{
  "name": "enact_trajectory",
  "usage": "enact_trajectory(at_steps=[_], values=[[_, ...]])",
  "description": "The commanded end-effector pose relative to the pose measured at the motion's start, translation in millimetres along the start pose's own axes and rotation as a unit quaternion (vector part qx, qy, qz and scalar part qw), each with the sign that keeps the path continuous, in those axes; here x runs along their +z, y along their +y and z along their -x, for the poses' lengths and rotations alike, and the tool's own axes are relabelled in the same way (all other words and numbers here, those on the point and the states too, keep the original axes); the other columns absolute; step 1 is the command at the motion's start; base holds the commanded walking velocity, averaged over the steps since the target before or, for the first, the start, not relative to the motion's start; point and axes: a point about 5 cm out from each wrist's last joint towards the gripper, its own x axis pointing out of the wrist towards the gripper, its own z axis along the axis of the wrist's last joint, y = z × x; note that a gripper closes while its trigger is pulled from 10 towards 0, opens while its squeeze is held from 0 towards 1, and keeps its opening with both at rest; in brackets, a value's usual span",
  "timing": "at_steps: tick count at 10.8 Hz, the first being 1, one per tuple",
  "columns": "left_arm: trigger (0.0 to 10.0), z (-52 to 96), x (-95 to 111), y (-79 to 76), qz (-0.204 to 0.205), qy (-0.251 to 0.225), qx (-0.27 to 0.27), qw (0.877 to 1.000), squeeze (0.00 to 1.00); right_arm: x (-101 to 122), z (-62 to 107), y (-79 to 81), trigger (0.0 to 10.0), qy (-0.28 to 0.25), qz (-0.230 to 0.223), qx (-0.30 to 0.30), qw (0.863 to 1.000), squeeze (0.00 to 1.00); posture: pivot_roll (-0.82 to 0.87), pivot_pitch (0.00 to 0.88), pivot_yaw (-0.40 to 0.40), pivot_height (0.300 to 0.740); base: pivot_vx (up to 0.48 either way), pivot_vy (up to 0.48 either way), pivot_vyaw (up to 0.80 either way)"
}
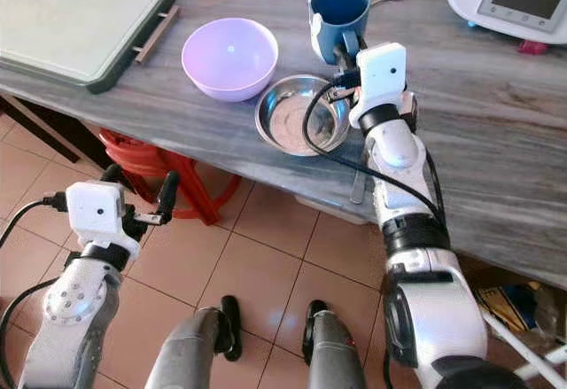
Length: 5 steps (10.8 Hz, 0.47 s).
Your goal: Setting the table
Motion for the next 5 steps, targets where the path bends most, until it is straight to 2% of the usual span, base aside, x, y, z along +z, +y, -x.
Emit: enact_trajectory(at_steps=[1, 5], values=[[10.0, 8.7, 5.2, 11.6, -0.017, 0.007, 0.002, 1.0, 0.0, -8.6, -2.8, -4.0, 10.0, 0.033, -0.039, -0.026, 0.998, 0.0, 0.18, 0.336, 0.106, 0.74, 0.0, 0.0, 0.0], [10.0, 6.0, 6.6, 10.3, -0.016, 0.007, -0.002, 1.0, 0.0, -5.3, -7.2, -9.8, 10.0, 0.028, -0.031, -0.031, 0.999, 0.0, 0.17, 0.327, 0.103, 0.74, 0.0, 0.0, 0.0]])
